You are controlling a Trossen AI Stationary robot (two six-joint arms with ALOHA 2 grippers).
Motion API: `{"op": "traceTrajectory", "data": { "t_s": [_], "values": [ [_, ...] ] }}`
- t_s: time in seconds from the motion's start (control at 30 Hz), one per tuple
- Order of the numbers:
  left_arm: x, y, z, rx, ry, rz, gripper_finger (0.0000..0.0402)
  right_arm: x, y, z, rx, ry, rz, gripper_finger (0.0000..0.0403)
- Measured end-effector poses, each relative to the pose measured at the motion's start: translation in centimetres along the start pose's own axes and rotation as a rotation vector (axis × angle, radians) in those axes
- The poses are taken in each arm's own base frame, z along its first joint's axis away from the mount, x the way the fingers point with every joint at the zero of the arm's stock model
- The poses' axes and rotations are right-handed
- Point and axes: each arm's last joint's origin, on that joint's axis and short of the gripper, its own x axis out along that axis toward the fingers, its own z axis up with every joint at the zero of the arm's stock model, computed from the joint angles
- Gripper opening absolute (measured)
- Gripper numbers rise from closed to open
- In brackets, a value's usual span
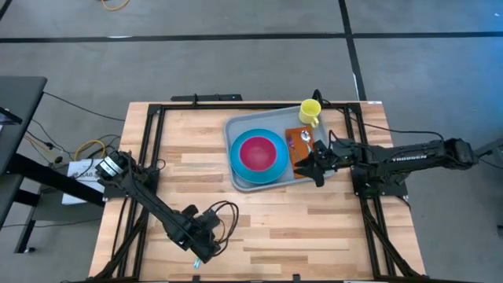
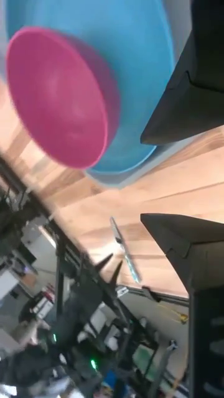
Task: Set up tray
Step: Put the blue white knife on top of the orange napkin to the middle of the green spoon and purple fork
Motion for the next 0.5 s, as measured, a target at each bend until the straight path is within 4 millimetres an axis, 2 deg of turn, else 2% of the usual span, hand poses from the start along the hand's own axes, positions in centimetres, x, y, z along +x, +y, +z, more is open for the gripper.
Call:
{"op": "traceTrajectory", "data": {
  "t_s": [0.2,0.5],
  "values": [
    [0.7,0.6,-0.3,-0.151,0.106,0.007,0.0141,0.1,0.7,-0.1,-0.120,-0.011,0.046,0.0184],
    [0.7,-0.6,-0.2,-0.259,0.112,-0.109,0.0172,0.1,1.0,-0.1,-0.211,-0.021,0.051,0.0187]
  ]
}}
